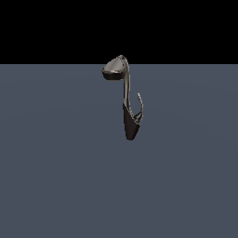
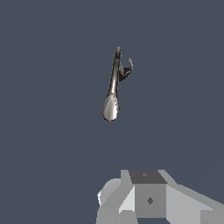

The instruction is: Turn on the faucet by rotating a designated handle.

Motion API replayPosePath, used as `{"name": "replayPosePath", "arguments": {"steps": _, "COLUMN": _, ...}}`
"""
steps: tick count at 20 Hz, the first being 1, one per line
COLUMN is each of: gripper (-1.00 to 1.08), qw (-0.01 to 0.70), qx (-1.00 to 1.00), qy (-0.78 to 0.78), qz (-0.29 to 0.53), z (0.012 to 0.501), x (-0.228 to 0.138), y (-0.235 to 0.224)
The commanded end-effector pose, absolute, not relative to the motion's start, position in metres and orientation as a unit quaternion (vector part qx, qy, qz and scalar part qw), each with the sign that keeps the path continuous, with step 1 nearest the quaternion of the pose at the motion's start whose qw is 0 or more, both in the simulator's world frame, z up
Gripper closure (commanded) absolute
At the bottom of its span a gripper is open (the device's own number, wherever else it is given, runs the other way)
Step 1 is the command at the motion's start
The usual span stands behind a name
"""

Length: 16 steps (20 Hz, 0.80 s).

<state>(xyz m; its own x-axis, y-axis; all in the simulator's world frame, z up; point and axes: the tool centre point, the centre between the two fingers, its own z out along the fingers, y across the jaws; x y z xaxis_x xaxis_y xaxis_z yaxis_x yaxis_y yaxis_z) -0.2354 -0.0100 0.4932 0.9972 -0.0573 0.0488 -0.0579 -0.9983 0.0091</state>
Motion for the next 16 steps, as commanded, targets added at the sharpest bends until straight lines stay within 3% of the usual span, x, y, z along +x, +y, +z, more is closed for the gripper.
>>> {"name": "replayPosePath", "arguments": {"steps": 1, "gripper": 1.08, "qw": -0.001, "qx": 0.999, "qy": -0.043, "qz": 0.019, "z": 0.489, "x": -0.229, "y": -0.009}}
{"name": "replayPosePath", "arguments": {"steps": 16, "gripper": 1.08, "qw": -0.074, "qx": 0.972, "qy": -0.218, "qz": -0.048, "z": 0.437, "x": -0.146, "y": -0.002}}
